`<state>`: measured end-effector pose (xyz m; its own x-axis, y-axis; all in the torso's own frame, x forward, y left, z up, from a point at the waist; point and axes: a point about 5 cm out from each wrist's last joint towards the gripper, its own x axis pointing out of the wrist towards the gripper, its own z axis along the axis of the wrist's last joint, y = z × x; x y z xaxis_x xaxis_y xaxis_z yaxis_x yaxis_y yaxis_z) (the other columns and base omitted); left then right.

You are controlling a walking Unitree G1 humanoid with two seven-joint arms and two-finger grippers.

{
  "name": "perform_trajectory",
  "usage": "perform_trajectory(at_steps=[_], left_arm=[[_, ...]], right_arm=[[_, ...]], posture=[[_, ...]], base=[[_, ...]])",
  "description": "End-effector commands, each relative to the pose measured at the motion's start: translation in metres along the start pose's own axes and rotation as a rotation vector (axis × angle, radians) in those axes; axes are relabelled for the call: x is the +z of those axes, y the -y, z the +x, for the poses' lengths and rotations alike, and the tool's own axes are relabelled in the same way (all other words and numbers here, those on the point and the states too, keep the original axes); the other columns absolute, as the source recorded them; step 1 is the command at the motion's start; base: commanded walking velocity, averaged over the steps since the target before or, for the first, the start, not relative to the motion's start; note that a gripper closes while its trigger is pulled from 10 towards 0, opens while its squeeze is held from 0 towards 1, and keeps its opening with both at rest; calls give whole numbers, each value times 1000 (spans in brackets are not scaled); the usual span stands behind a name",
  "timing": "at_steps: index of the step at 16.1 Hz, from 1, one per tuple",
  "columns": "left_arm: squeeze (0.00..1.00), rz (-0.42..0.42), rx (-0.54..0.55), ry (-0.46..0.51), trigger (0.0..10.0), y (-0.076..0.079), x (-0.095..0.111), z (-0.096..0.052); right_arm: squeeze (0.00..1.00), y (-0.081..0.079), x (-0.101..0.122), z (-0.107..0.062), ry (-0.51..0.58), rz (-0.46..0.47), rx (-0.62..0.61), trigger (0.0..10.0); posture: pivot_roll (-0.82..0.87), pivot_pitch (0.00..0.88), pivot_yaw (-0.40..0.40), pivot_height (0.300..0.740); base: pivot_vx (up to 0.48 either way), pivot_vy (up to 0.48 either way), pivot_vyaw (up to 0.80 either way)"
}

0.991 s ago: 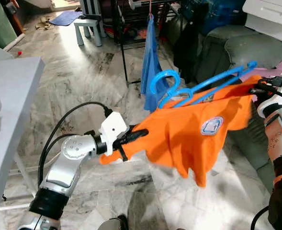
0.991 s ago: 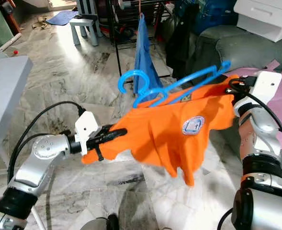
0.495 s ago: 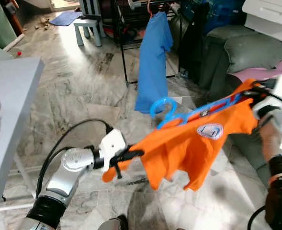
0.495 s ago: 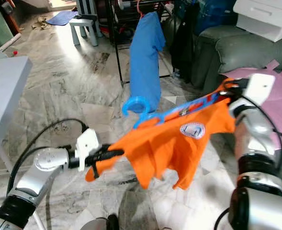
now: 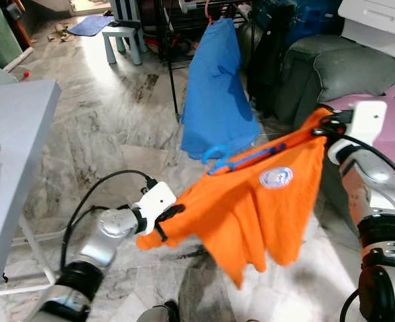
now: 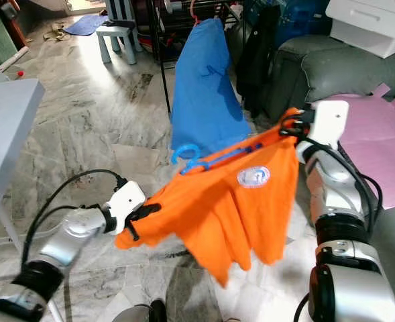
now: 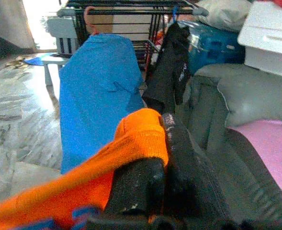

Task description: Hang hanger

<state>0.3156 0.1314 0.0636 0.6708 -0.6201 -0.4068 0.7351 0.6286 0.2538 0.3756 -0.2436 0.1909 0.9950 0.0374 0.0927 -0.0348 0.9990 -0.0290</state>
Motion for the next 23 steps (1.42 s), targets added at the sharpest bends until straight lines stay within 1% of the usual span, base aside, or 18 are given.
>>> perform_trajectory(at_steps=[1,3,5,6,8,9,10,11,12,14,15,16,19,20,21,22,23], left_arm=[[0,-30,96,-41,10000,-10,-7,-4],[0,-68,149,-59,10000,-10,-8,0],[0,-127,231,-81,10000,-12,-8,6],[0,-138,251,-82,10000,-13,-7,7],[0,-179,298,-72,10000,-16,-3,11],[0,-226,338,-53,10000,-19,2,13],[0,-252,356,-35,10000,-20,6,14],[0,-293,396,-9,10000,-25,13,15],[0,-318,404,6,10000,-26,17,17],[0,-329,412,8,10000,-25,20,20],[0,-338,416,13,10000,-24,21,20],[0,-354,413,24,10000,-24,24,22],[0,-374,414,39,10000,-23,27,23],[0,-381,405,48,10000,-23,30,25],[0,-383,406,49,10000,-23,31,25],[0,-384,402,52,10000,-23,32,25],[0,-385,402,51,10000,-23,32,25]], right_arm=[[0,-5,6,0,34,-22,17,0],[0,-12,2,-1,28,-27,35,0],[0,-27,-6,-4,9,-43,87,0],[0,-30,-8,-4,3,-40,96,0],[0,-38,-15,-7,-19,-35,124,0],[0,-48,-23,-10,-47,-32,152,0],[0,-53,-29,-12,-69,-31,166,0],[0,-64,-40,-17,-103,-21,197,0],[0,-78,-50,-23,-141,-13,250,0],[0,-105,-69,-37,-226,3,378,0],[0,-115,-75,-43,-256,7,439,0],[0,-125,-84,-54,-299,10,519,0],[0,-134,-95,-67,-359,10,610,0],[0,-136,-104,-76,-405,-17,648,2627],[0,-138,-110,-83,-446,-29,685,4941],[0,-137,-114,-89,-468,-78,718,10000],[0,-137,-115,-92,-477,-97,735,10000]], posture=[[-71,109,23,740],[-66,109,24,740],[-67,108,24,740],[-67,108,24,740],[-68,106,24,740],[-71,105,24,740],[-71,105,24,740],[-71,106,24,740],[-70,106,25,740],[-70,105,25,740],[-70,105,24,740],[-70,105,23,740],[-71,106,21,740],[-71,105,20,740],[-70,106,18,740],[-72,106,18,740],[-72,106,18,740]], base=[[0,0,0],[0,0,0],[0,0,0],[0,0,0],[0,0,0],[0,0,0],[0,0,0],[0,0,0],[0,0,0],[0,0,0],[0,0,0],[0,0,0],[0,0,0],[0,0,0],[0,0,0],[0,0,0],[0,0,0]])
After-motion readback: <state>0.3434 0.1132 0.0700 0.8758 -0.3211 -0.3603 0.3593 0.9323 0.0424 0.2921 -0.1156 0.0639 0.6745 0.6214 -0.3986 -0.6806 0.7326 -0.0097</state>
